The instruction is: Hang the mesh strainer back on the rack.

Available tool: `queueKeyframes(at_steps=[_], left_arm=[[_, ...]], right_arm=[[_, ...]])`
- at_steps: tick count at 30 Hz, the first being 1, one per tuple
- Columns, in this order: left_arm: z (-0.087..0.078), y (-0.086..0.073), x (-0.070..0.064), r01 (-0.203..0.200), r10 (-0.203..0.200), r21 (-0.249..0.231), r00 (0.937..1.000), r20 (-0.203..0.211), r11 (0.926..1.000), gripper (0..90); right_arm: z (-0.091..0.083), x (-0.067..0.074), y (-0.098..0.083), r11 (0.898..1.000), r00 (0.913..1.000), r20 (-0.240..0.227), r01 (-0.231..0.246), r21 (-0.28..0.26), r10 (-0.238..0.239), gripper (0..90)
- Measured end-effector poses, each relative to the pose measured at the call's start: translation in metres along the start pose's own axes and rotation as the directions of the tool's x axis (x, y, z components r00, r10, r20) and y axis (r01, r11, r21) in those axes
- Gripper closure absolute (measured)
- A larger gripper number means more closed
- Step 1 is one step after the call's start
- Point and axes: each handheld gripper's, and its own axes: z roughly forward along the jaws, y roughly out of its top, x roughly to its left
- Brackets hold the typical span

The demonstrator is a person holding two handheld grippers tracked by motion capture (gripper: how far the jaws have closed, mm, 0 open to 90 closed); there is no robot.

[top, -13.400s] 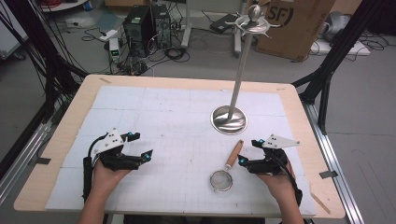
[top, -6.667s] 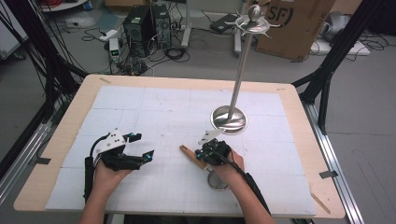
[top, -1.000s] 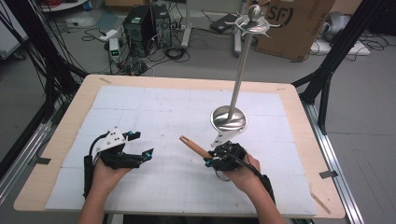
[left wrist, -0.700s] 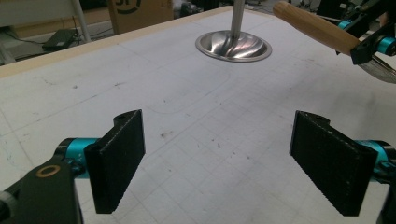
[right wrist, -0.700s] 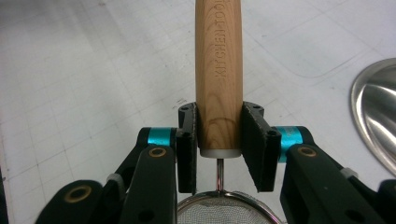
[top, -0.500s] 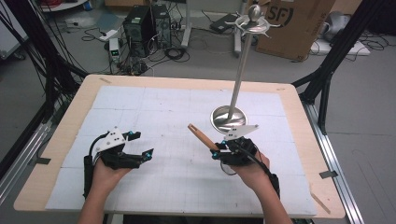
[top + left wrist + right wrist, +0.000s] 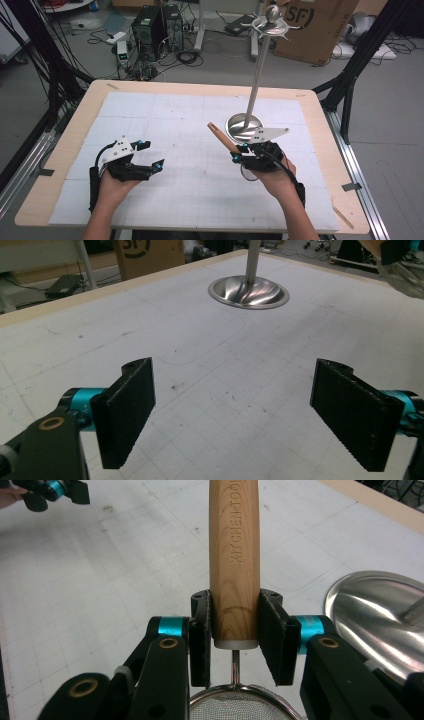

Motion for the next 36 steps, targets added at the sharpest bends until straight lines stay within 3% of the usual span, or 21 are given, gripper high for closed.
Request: queueKeyframes(at_steps=[8, 20, 27, 36], left_arm=[[0.0, 0.0, 0.0, -0.001, 0.001, 0.003, 1.0, 0.0, 1.0, 18.7], [0.0, 0.0, 0.0, 0.003, -0.003, 0.003, 1.0, 0.0, 1.0, 18.6], [0.0, 0.0, 0.0, 0.0, 0.0, 0.005, 1.0, 0.001, 1.0, 18.6], [0.001, 0.0, 0.0, 0.001, -0.001, 0.005, 1.0, 0.0, 1.0, 18.7]], right_arm=[[-0.013, -0.005, 0.006, 0.999, 0.9997, 0.023, 0.011, -0.049, -0.01, 68.5], [-0.037, -0.02, 0.012, 0.992, 0.9981, 0.058, -0.014, -0.123, 0.021, 68.4], [-0.049, -0.028, 0.015, 0.986, 0.9969, 0.068, -0.027, -0.165, 0.038, 68.4], [-0.066, -0.039, 0.016, 0.976, 0.9957, 0.088, -0.009, -0.216, 0.029, 68.4]])
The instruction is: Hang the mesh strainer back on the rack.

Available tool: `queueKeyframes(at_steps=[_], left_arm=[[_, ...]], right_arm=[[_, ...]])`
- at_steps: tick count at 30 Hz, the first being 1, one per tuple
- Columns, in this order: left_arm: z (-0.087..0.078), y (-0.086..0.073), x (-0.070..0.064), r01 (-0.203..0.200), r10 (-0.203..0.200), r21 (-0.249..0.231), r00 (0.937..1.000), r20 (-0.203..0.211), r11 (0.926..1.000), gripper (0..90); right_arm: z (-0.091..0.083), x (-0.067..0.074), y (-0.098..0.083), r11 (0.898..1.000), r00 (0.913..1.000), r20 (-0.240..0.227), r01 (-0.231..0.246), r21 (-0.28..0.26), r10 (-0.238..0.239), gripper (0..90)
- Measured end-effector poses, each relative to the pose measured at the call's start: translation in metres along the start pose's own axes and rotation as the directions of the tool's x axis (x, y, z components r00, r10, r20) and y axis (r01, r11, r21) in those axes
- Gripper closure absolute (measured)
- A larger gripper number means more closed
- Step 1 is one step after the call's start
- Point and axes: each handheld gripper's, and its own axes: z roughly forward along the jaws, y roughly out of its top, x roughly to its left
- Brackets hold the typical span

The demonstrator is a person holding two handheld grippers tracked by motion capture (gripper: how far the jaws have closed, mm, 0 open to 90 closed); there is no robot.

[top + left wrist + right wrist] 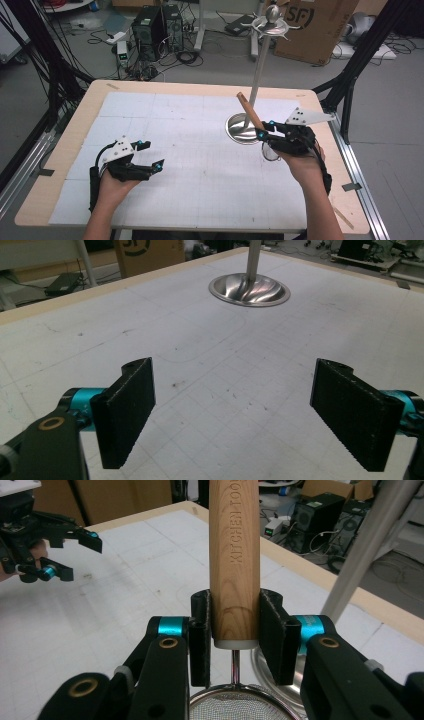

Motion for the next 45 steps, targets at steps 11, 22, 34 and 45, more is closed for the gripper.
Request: queueKeyframes(at_steps=[11, 22, 34, 45], left_arm=[[0.0, 0.0, 0.0, -0.001, 0.001, 0.002, 1.0, -0.001, 1.0, 18.6], [0.0, 0.0, 0.0, -0.002, 0.002, 0.0, 1.0, -0.001, 1.0, 18.7], [0.001, 0.0, 0.0, -0.003, 0.003, 0.005, 1.0, -0.004, 1.0, 18.6], [0.001, -0.001, 0.0, -0.003, 0.003, 0.007, 1.0, -0.003, 1.0, 18.7]], right_arm=[[-0.015, -0.009, 0.013, 0.999, 0.9992, 0.033, 0.024, -0.023, -0.024, 68.3], [-0.03, -0.018, 0.023, 0.998, 0.9982, 0.056, 0.024, -0.049, -0.021, 68.3], [-0.046, -0.03, 0.032, 0.995, 0.9948, 0.1, 0.026, -0.092, -0.017, 68.3], [-0.056, -0.037, 0.042, 0.993, 0.9928, 0.119, 0.027, -0.115, -0.013, 68.3]])
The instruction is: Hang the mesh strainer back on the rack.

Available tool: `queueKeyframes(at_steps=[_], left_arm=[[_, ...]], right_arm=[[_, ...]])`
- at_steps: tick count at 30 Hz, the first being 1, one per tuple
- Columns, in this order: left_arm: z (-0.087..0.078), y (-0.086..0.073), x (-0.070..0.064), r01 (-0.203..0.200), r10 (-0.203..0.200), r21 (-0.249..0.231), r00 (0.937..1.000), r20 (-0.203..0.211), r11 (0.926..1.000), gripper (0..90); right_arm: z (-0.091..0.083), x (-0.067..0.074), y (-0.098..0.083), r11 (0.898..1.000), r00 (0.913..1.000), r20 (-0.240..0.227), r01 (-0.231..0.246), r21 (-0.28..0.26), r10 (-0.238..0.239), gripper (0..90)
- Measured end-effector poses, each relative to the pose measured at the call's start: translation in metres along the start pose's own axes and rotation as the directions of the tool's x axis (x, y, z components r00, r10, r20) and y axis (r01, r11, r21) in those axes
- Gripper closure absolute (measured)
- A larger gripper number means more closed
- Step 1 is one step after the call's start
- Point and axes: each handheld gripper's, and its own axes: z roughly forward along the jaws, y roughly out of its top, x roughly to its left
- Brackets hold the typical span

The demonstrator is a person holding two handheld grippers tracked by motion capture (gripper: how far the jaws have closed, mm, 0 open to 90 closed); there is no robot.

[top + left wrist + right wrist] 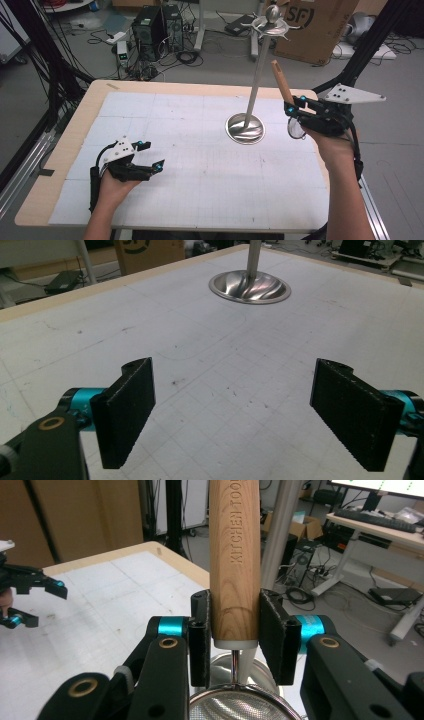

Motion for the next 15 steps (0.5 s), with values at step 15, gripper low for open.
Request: queueKeyframes(at_steps=[15], left_arm=[[0.001, -0.001, 0.0, 0.004, -0.004, 0.004, 1.0, 0.001, 1.0, 18.6]], right_arm=[[-0.006, -0.016, 0.011, 0.999, 0.9995, 0.027, -0.018, -0.027, 0.018, 68.3]])
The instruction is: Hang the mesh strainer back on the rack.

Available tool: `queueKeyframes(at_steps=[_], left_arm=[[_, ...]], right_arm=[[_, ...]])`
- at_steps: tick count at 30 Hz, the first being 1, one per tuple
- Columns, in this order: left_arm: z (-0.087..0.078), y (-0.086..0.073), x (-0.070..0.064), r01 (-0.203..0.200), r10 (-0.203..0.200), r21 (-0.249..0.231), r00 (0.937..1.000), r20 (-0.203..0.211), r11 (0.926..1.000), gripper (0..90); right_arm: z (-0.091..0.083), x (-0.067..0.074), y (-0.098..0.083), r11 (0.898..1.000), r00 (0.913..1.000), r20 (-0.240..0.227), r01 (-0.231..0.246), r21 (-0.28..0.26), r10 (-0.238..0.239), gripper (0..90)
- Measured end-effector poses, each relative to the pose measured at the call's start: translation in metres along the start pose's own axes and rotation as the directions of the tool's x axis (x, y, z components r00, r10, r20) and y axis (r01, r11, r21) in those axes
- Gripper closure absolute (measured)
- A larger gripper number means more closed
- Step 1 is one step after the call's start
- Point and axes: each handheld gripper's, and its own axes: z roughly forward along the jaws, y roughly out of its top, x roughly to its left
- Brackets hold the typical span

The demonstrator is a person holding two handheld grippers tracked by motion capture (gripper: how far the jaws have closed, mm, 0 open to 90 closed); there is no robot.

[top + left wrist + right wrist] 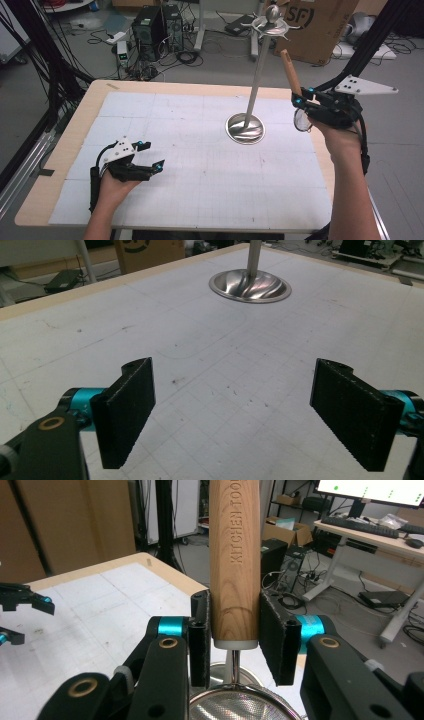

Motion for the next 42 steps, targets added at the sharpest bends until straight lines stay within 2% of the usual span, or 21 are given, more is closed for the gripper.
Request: queueKeyframes(at_steps=[15, 31, 37, 42], left_arm=[[-0.001, 0.0, 0.001, -0.001, 0.001, -0.004, 1.0, 0.001, 1.0, 18.7], [-0.003, 0.0, 0.003, 0.008, -0.008, -0.01, 1.0, -0.005, 0.9999, 18.7], [-0.003, 0.0, 0.003, 0.008, -0.008, -0.012, 1.0, -0.005, 0.9999, 18.6], [-0.003, 0.0, 0.003, 0.01, -0.01, -0.014, 0.9999, -0.003, 0.9999, 18.6]], right_arm=[[-0.004, -0.009, 0.023, 0.999, 0.9995, 0.029, 0.011, -0.041, -0.01, 68.3], [0.014, -0.019, 0.026, 1.0, 0.9994, 0.034, -0.005, -0.003, 0.005, 68.2], [0.022, -0.018, 0.025, 1.0, 0.9995, 0.024, -0.019, -0.004, 0.019, 68.2], [0.029, -0.016, 0.023, 0.999, 0.9992, 0.017, -0.037, 0.02, 0.036, 68.1]])
